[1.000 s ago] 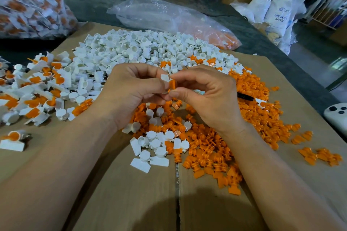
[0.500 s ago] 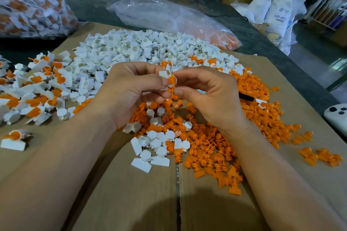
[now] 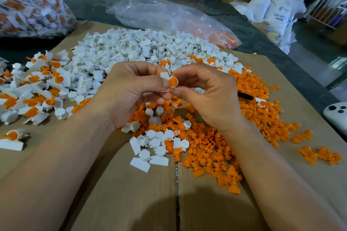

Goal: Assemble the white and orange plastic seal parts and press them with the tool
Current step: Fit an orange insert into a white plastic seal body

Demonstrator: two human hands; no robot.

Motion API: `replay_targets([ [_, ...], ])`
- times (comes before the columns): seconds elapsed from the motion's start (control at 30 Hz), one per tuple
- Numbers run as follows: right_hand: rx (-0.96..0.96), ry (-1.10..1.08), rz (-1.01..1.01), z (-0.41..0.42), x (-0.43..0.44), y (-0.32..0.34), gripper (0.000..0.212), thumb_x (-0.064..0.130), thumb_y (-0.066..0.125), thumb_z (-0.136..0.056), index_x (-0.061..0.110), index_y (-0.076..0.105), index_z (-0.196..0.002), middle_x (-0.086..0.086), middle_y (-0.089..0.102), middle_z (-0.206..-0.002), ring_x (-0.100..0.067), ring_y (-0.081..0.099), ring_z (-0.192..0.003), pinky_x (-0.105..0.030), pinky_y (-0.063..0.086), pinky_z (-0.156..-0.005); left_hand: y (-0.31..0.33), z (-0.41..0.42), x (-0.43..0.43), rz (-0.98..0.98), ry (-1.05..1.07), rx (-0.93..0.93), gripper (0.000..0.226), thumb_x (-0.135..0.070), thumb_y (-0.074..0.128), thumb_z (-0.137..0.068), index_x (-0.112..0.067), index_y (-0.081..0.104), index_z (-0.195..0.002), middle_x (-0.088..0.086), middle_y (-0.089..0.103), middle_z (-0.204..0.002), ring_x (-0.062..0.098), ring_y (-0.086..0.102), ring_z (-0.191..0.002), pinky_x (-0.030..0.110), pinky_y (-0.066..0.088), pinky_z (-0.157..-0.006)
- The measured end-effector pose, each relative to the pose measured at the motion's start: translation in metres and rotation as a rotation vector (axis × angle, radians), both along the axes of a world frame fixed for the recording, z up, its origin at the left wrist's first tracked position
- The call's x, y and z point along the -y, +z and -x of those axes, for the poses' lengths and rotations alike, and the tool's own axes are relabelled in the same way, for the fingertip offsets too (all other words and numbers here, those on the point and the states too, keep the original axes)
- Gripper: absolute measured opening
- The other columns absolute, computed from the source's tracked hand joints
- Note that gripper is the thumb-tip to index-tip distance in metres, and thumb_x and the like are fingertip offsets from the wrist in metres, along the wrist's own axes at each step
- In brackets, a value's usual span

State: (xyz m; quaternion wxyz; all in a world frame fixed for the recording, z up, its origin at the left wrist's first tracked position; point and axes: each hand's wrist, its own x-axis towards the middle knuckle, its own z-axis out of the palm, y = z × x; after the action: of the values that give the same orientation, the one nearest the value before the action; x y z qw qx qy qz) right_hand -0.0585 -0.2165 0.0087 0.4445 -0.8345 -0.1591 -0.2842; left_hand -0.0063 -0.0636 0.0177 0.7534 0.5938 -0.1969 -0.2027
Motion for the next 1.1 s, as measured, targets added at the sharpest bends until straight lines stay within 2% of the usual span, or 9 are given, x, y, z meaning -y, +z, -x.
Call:
replay_targets([
  [0.17, 0.003, -0.004, 0.012, 0.001, 0.000, 0.000, 0.033, 0.003, 0.071, -0.074, 0.017, 0.061, -0.101, 0.006, 0.063, -0.086, -0.004, 0.063, -0.080, -0.016, 0.050, -0.073, -0.001, 0.001, 0.000, -0.001, 0.016, 0.050, 0.008, -0.009, 0.068, -0.052, -0.011, 0.069, -0.060, 0.002, 0.064, -0.052, 0.012, 0.063, -0.047, 0.016, 0.048, -0.044],
  [0.33, 0.045, -0.013, 0.058, 0.001, -0.001, 0.001, 0.036, 0.003, 0.071, -0.074, 0.018, 0.059, -0.104, 0.005, 0.062, -0.088, -0.011, 0.064, -0.082, -0.025, 0.054, -0.074, -0.001, 0.001, 0.000, 0.005, 0.011, 0.053, 0.007, -0.010, 0.068, -0.051, -0.012, 0.070, -0.057, 0.003, 0.064, -0.052, 0.013, 0.063, -0.047, 0.016, 0.048, -0.044],
  [0.5, 0.016, -0.017, 0.047, 0.001, -0.002, 0.001, 0.035, 0.002, 0.071, -0.074, 0.020, 0.060, -0.102, 0.007, 0.063, -0.086, -0.006, 0.064, -0.080, -0.017, 0.051, -0.072, -0.002, 0.000, 0.000, 0.004, 0.002, 0.056, 0.009, -0.011, 0.069, -0.051, -0.010, 0.071, -0.060, 0.005, 0.066, -0.056, 0.012, 0.063, -0.048, 0.016, 0.048, -0.044],
  [0.73, -0.031, -0.058, 0.065, 0.004, -0.001, 0.005, 0.035, 0.005, 0.072, -0.074, 0.021, 0.060, -0.102, 0.008, 0.063, -0.087, -0.004, 0.063, -0.082, -0.015, 0.051, -0.075, 0.000, 0.001, 0.000, 0.007, 0.016, 0.034, 0.008, -0.009, 0.068, -0.051, -0.010, 0.070, -0.059, 0.005, 0.066, -0.056, 0.012, 0.063, -0.047, 0.016, 0.048, -0.043],
  [0.83, -0.120, -0.247, 0.073, 0.005, 0.015, 0.018, 0.031, 0.020, 0.074, -0.074, 0.031, 0.060, -0.100, 0.020, 0.060, -0.089, 0.004, 0.061, -0.084, -0.006, 0.045, -0.076, 0.001, 0.000, 0.000, 0.039, 0.044, -0.003, 0.008, -0.007, 0.067, -0.050, -0.012, 0.069, -0.055, 0.003, 0.064, -0.052, 0.013, 0.063, -0.045, 0.015, 0.048, -0.042],
  [0.9, -0.190, -0.398, 0.097, 0.007, 0.032, 0.027, 0.026, 0.027, 0.072, -0.076, 0.030, 0.063, -0.100, 0.024, 0.059, -0.086, 0.006, 0.060, -0.082, -0.004, 0.044, -0.073, 0.001, 0.000, 0.000, 0.058, 0.053, -0.013, 0.008, -0.006, 0.066, -0.051, -0.013, 0.069, -0.052, 0.003, 0.063, -0.051, 0.013, 0.063, -0.045, 0.015, 0.048, -0.041],
  [0.97, -0.311, -0.511, 0.200, 0.007, 0.048, 0.031, 0.029, 0.032, 0.070, -0.078, 0.023, 0.065, -0.105, 0.020, 0.059, -0.088, 0.002, 0.058, -0.082, -0.008, 0.044, -0.070, 0.001, 0.000, -0.001, 0.069, 0.060, -0.018, 0.009, -0.005, 0.066, -0.052, -0.012, 0.068, -0.056, 0.004, 0.063, -0.051, 0.013, 0.063, -0.045, 0.015, 0.048, -0.041],
  [1.1, -0.632, -0.572, 0.414, 0.006, 0.065, 0.027, 0.057, 0.045, 0.069, -0.074, 0.020, 0.055, -0.122, 0.003, 0.056, -0.120, -0.012, 0.051, -0.107, -0.023, 0.037, -0.083, 0.002, 0.000, -0.001, 0.070, 0.065, -0.014, 0.014, -0.005, 0.065, -0.052, -0.007, 0.063, -0.066, 0.003, 0.063, -0.051, 0.013, 0.063, -0.045, 0.015, 0.048, -0.042],
])
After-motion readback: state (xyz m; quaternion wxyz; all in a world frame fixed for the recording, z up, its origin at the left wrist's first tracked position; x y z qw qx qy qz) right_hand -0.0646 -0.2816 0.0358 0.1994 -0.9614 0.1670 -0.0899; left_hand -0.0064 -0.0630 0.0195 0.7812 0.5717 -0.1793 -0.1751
